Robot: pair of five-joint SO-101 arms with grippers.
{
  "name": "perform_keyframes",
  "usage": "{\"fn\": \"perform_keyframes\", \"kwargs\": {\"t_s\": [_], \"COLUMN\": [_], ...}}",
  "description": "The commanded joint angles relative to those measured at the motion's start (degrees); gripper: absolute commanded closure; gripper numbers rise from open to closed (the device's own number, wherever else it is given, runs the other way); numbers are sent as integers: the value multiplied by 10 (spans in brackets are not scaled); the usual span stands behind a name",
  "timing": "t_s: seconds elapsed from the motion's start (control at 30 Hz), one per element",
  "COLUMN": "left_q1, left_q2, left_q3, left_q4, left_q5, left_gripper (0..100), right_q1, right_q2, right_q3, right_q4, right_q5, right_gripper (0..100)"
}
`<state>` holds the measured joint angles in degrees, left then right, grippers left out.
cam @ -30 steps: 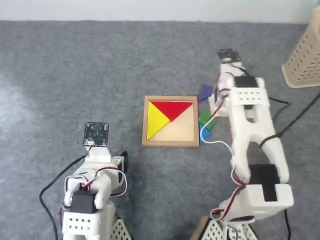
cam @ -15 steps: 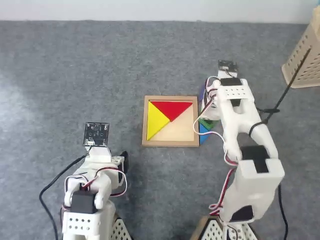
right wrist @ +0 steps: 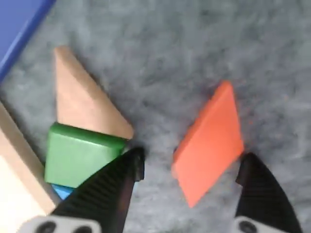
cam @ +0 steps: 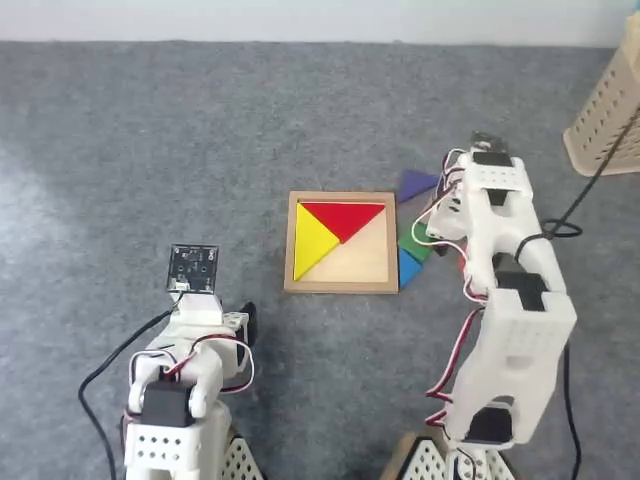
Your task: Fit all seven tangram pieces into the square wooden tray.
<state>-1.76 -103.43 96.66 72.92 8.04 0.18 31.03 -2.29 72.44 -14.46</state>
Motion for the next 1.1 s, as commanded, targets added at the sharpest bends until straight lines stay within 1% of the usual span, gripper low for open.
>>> {"fn": "perform_keyframes", "kwargs": {"t_s": [0.0,0.1,0.17,0.2,0.27,0.3,0.37,0.47,0.57,0.67,0.77,0.8,0.9,1.07], "left_q1": [-4,-4,-4,-4,-4,-4,-4,-4,-4,-4,-4,-4,-4,-4], "left_q2": [-11,-11,-11,-11,-11,-11,-11,-11,-11,-11,-11,-11,-11,-11], "left_q3": [-1,-1,-1,-1,-1,-1,-1,-1,-1,-1,-1,-1,-1,-1], "left_q4": [-4,-4,-4,-4,-4,-4,-4,-4,-4,-4,-4,-4,-4,-4], "left_q5": [4,4,4,4,4,4,4,4,4,4,4,4,4,4], "left_gripper": [848,848,848,848,848,848,848,848,848,848,848,848,848,848], "right_q1": [37,35,24,20,10,9,11,14,11,1,-27,-38,-62,-70], "right_q2": [0,-29,-59,-72,-95,-104,-113,-108,-89,-64,-57,-57,-52,-51], "right_q3": [-29,-42,-40,-40,-40,-40,-40,-41,-42,-43,-62,-72,-92,-93], "right_q4": [8,40,49,54,55,55,54,49,28,-8,3,14,18,-17], "right_q5": [22,25,22,6,-53,-81,-133,-187,-215,-203,-131,-121,-126,-125], "right_gripper": [681,682,712,748,815,825,785,712,707,707,715,730,768,768]}}
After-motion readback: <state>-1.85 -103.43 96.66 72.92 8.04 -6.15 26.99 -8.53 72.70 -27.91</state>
